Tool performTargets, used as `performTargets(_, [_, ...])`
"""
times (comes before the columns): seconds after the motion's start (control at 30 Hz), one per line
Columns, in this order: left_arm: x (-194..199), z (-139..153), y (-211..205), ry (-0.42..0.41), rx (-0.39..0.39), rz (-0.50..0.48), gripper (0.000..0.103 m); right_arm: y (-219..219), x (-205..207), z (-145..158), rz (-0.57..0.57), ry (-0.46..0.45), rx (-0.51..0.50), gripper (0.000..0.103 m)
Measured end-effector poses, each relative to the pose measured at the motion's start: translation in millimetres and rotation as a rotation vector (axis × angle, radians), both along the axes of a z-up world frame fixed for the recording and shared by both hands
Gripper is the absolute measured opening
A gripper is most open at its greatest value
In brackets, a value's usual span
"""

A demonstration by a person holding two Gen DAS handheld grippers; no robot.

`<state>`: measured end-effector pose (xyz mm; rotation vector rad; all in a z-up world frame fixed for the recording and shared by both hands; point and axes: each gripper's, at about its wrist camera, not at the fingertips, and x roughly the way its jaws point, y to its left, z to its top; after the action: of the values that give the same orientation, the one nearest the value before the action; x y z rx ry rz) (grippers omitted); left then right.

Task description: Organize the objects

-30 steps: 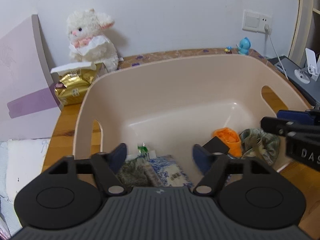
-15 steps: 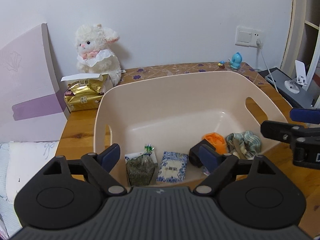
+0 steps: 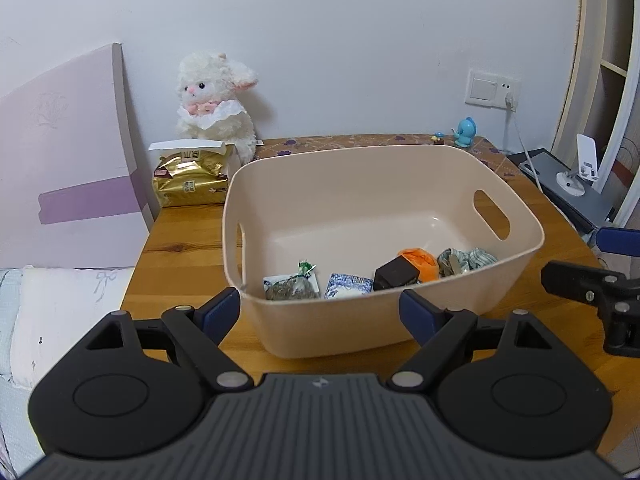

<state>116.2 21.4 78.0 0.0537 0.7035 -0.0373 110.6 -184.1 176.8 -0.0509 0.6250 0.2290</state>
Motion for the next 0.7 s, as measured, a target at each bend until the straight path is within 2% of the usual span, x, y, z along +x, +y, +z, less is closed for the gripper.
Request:
performTargets(0.37, [-54.1, 3.8, -2.3, -0.016, 0.0, -0.02, 0.087, 2.5, -45.8, 1.4, 0.034, 0.007, -0.023, 0.089])
performTargets(0.5, [-71.9, 0.1, -7.9, -0.019, 0.045, -0.017, 0.087, 0.5, -57.8, 1.0, 0.036, 0.017, -0.029, 0.089])
performTargets(0.7, [-94.8, -1.0, -13.5, -0.029, 0.052, -0.02, 0.087, -4.5, -74.8, 0.2, 0.034, 0.032, -0.02, 0.091])
